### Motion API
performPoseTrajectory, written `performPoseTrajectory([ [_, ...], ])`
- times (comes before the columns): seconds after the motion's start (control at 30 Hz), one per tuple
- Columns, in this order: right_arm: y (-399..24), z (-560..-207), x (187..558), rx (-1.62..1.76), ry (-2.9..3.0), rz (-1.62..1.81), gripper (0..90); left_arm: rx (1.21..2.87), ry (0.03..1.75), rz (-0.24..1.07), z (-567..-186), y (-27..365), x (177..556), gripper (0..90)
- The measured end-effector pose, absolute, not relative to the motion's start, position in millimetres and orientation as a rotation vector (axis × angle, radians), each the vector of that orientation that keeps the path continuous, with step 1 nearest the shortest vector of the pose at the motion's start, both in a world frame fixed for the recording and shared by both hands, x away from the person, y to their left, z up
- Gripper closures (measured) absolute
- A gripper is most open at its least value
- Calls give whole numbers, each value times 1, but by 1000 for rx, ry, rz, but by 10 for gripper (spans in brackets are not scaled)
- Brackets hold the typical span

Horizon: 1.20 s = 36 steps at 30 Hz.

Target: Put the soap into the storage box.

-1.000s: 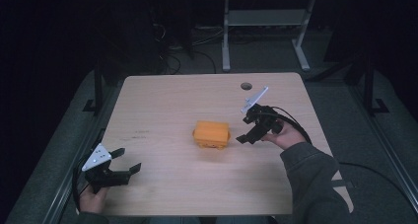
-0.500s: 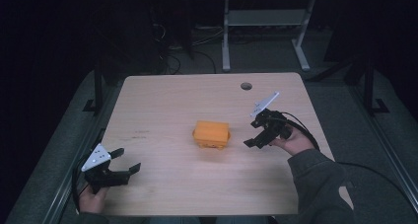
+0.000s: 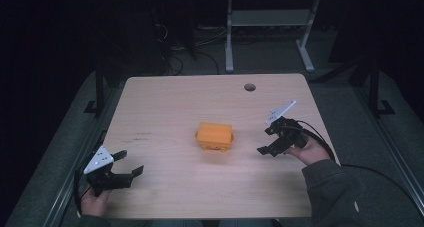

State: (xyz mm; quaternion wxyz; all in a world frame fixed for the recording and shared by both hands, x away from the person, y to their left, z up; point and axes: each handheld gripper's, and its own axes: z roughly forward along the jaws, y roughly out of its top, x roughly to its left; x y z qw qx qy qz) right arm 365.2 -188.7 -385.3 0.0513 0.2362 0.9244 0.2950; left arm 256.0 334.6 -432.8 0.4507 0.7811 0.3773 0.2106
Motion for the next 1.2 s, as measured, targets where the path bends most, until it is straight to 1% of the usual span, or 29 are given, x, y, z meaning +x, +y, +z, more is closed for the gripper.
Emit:
performPoseTrajectory([
  [0.6,-216,-417,342,838,2811,936,193,1948,931,501,-435,331,257,143],
  [1.2,-250,-437,309,938,2752,984,194,1977,928,489,-438,331,258,143],
])
